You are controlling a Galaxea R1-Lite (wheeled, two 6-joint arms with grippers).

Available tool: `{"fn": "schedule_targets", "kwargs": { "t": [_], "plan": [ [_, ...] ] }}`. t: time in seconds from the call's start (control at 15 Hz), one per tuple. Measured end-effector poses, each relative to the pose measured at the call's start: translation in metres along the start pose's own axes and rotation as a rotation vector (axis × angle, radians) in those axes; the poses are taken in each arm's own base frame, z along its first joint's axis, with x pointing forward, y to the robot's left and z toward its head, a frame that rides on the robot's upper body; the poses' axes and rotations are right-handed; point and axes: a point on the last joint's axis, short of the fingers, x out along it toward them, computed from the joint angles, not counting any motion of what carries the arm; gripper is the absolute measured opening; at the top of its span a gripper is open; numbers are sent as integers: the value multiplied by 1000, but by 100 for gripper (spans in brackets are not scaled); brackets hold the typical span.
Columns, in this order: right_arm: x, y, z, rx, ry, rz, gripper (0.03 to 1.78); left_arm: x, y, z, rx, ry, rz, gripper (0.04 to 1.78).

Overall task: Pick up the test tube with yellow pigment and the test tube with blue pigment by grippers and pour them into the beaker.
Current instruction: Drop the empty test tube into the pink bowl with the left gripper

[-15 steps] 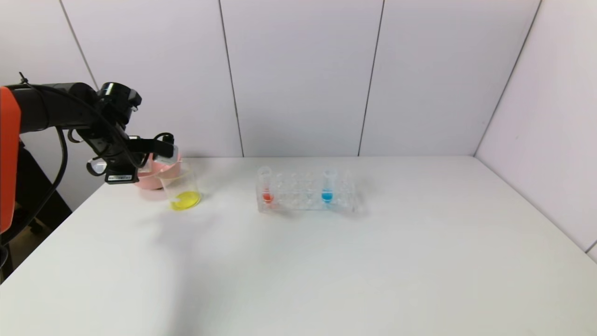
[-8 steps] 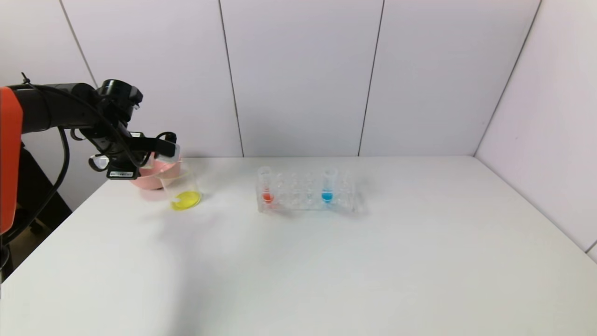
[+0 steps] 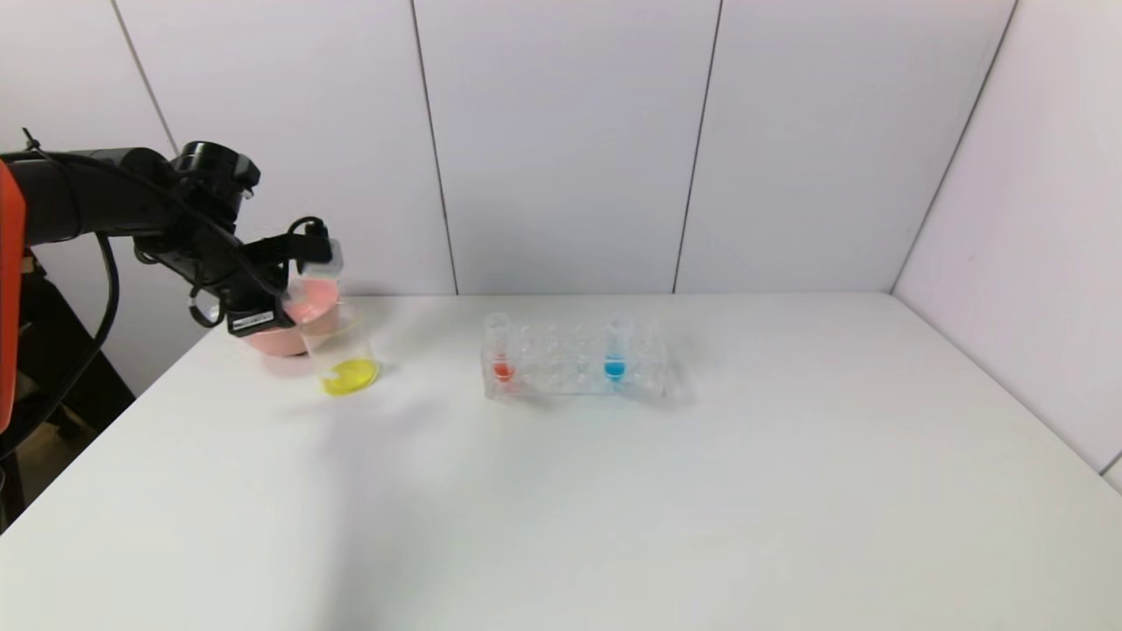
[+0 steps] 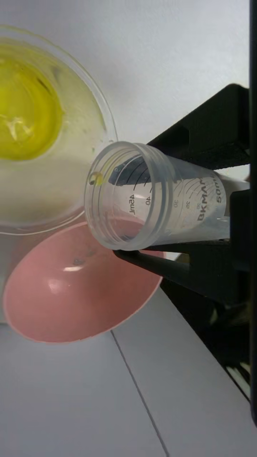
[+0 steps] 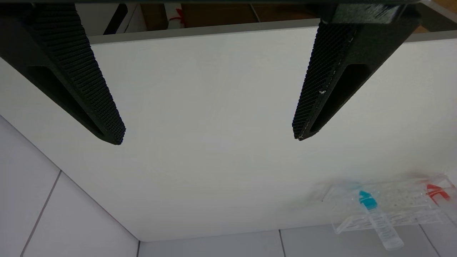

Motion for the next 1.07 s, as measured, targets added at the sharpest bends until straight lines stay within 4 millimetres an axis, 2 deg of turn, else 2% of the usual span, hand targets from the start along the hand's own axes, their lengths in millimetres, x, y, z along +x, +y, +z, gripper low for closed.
{"fn": "schedule_targets", "kwargs": {
  "t": [0.33, 0.67, 0.87, 1.07],
  "plan": [
    [0, 0, 0, 0, 0, 0, 171, -14, 9, 0, -468, -235, -49, 54],
    [0, 0, 0, 0, 0, 0, 171, -26, 51, -17, -744, -485, 192, 54],
    [0, 0, 0, 0, 0, 0, 171, -18, 68, -26, -896, -611, 291, 54],
    [0, 0, 0, 0, 0, 0, 171, 2, 69, -38, -958, -594, 288, 54]
  ]
}}
